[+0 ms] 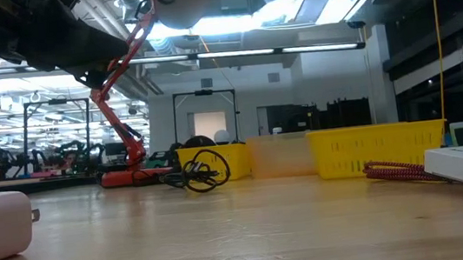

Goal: Pick and place items into bin
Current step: Put the white box into the orange bin

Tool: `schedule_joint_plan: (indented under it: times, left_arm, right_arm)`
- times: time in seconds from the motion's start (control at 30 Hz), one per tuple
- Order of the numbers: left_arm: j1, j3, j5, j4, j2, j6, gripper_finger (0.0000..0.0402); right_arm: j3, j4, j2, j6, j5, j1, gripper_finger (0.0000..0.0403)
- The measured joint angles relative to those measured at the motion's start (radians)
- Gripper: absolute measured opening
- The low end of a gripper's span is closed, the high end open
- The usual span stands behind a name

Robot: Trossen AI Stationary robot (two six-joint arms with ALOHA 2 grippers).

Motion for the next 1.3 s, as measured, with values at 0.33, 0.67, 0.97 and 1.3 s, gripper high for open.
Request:
schedule_joint_plan:
  times: [0.33,0.67,0.97,1.3]
  left_arm:
    - [0.000,0.000,0.000,0.000,0.000,0.000,0.0006]
    - [0.000,0.000,0.000,0.000,0.000,0.000,0.0006]
    - [0.000,0.000,0.000,0.000,0.000,0.000,0.0006]
    - [0.000,0.000,0.000,0.000,0.000,0.000,0.0006]
  right_arm:
    - [0.001,0.092,0.085,-0.001,0.007,0.000,0.0228]
    - [0.003,0.081,0.105,-0.021,0.015,-0.001,0.0162]
    - [0.002,0.086,0.104,-0.065,0.007,-0.001,0.0032]
    - [0.000,0.125,0.106,-0.093,0.013,-0.002,0.0022]
